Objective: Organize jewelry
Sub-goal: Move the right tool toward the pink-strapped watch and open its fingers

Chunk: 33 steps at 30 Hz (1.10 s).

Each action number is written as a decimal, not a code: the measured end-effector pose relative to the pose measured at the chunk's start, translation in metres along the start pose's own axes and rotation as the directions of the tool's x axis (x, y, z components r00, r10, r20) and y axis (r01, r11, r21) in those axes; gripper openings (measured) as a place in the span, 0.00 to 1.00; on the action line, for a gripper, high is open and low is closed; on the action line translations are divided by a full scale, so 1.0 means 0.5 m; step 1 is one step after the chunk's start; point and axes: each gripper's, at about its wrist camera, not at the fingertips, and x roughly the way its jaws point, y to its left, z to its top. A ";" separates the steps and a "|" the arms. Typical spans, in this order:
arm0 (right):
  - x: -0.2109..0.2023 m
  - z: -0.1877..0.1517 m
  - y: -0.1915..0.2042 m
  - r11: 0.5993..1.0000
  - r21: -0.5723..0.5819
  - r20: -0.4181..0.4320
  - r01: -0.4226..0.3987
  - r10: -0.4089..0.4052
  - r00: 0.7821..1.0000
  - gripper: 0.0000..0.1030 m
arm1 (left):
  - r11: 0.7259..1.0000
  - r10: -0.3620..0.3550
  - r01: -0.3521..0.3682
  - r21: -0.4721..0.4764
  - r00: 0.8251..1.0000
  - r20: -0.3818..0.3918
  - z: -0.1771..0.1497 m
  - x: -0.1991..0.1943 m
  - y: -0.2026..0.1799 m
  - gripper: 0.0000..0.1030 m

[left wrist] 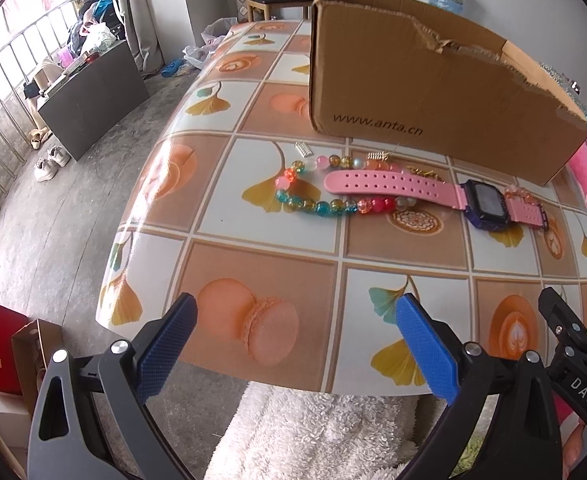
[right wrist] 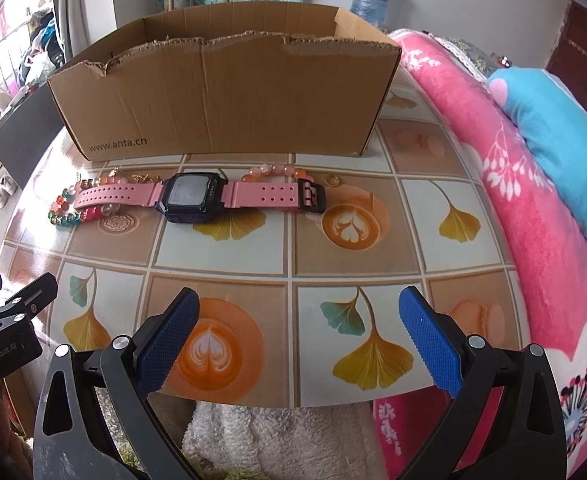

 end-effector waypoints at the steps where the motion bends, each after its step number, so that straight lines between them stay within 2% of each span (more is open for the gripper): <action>1: 0.004 0.001 0.001 1.000 -0.002 -0.004 0.001 -0.001 1.000 0.93 | 1.000 0.004 -0.004 0.002 1.000 -0.005 0.001 0.005 -0.001 0.95; 10: 0.044 0.004 0.003 1.000 -0.010 -0.049 -0.005 0.004 0.999 0.93 | 0.999 0.029 -0.028 0.021 0.999 -0.023 0.007 0.044 -0.004 0.95; 14: 0.057 0.003 0.007 1.000 -0.017 -0.063 -0.003 0.002 0.998 0.93 | 0.999 0.027 -0.027 0.026 1.000 -0.004 0.011 0.046 -0.005 0.95; 33: 0.065 0.008 0.015 0.998 -0.061 -0.042 0.010 -0.012 0.999 0.93 | 0.999 0.004 -0.004 0.047 1.000 0.011 0.018 0.055 0.000 0.95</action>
